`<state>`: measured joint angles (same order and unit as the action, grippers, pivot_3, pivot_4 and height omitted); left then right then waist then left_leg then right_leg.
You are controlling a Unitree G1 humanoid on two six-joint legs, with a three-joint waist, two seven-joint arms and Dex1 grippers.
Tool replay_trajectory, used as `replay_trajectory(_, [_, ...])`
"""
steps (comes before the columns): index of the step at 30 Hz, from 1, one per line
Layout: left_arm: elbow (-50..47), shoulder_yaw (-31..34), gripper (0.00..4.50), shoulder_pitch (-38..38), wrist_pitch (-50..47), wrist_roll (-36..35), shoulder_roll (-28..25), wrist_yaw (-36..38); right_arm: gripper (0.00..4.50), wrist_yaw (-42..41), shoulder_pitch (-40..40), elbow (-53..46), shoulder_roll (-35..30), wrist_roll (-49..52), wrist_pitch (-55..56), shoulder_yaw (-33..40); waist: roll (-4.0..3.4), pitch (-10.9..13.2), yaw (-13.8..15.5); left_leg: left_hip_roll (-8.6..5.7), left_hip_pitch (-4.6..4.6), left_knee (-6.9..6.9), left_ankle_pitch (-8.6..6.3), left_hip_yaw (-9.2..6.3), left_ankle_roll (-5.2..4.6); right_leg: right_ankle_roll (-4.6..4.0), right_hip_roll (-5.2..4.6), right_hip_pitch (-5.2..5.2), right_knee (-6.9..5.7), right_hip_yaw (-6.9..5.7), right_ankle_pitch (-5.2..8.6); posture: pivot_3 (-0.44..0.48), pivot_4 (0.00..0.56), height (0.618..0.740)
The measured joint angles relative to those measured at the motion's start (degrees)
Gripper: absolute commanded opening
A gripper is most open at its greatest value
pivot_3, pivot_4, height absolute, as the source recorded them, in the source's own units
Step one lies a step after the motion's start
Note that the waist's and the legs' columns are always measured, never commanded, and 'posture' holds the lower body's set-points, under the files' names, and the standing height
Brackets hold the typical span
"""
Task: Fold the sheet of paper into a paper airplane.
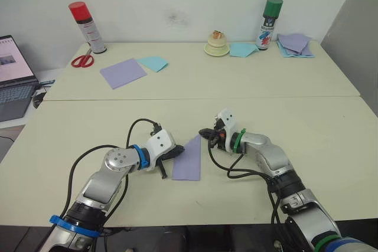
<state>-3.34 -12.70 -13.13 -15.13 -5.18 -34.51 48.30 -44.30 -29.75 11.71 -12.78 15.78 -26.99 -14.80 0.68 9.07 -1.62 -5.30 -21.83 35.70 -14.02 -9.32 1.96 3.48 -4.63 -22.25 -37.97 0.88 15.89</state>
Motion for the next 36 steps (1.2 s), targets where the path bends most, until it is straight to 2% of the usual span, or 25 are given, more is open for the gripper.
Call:
replay_trajectory(2, [-0.3,0.1,0.0,0.0,-0.5,0.0,0.0,0.0,0.02,-4.7,0.8,-3.6,-2.5,-0.8,1.3,-3.4,-0.01,0.0,0.0,0.02,0.03,-0.01,0.0,-0.01,0.0,0.01,0.0,0.02,0.01,-0.03,0.01,0.0,0.15,0.74])
replay_trajectory(5, [-0.4,0.1,0.0,-0.1,-0.7,-0.1,0.1,0.0,0.02,-5.9,2.4,-3.1,-3.3,-4.2,2.9,-7.6,0.0,0.0,0.0,0.01,0.06,-0.01,0.0,0.0,0.0,0.06,0.0,0.01,0.02,-0.04,0.04,0.0,0.15,0.74])
replay_trajectory(11, [-0.6,0.5,0.0,0.1,-1.0,-0.1,0.1,0.1,0.02,-9.5,4.5,-5.5,-6.3,-7.3,6.3,-10.5,0.0,-0.1,0.0,0.02,0.11,-0.01,-0.01,0.0,0.0,0.07,0.0,0.03,0.08,-0.04,0.04,0.0,0.15,0.74])
replay_trajectory(19, [-1.6,1.3,0.0,1.6,-1.4,-0.2,-0.1,0.0,0.02,-21.4,7.6,-12.2,-11.3,-3.2,-1.2,-13.6,0.02,-0.2,0.0,0.06,0.13,-0.02,-0.05,0.0,0.0,0.12,-0.16,0.07,0.12,-0.04,0.08,0.0,0.15,0.74])
replay_trajectory(25, [-2.8,1.9,0.0,2.7,-2.1,-0.2,-0.6,0.1,0.02,-29.8,5.9,-13.9,-14.4,-3.0,-3.2,-17.2,0.14,-0.4,-0.1,0.07,0.18,-0.01,-0.12,-0.03,0.01,0.22,-0.15,0.06,0.23,-0.09,0.15,0.0,0.15,0.74])
replay_trajectory(28, [-3.0,2.0,0.0,2.9,-2.1,-0.2,-0.7,0.1,0.02,-33.2,5.1,-14.4,-15.8,0.1,-5.6,-16.0,0.15,-0.3,0.1,0.06,0.15,0.0,-0.14,-0.03,-0.01,0.26,-0.2,0.07,0.27,-0.11,0.17,0.0,0.15,0.74])
replay_trajectory(32, [-3.0,2.4,0.0,2.9,-2.1,-0.4,-0.9,0.2,0.02,-31.4,4.3,-14.4,-15.2,3.8,-10.1,-11.1,0.1,-0.3,0.0,0.03,-0.03,0.01,-0.14,-0.01,0.0,0.04,-0.2,0.05,0.2,-0.05,0.04,0.0,0.15,0.74])
replay_trajectory(36, [-2.5,2.9,0.0,2.7,-2.8,-1.4,-0.5,0.2,0.02,-22.2,2.1,-15.0,-9.3,3.7,-9.4,-5.4,0.1,-0.3,0.0,0.08,0.0,0.0,-0.13,-0.04,0.02,0.06,-0.19,0.02,0.13,-0.08,0.05,0.0,0.15,0.74])
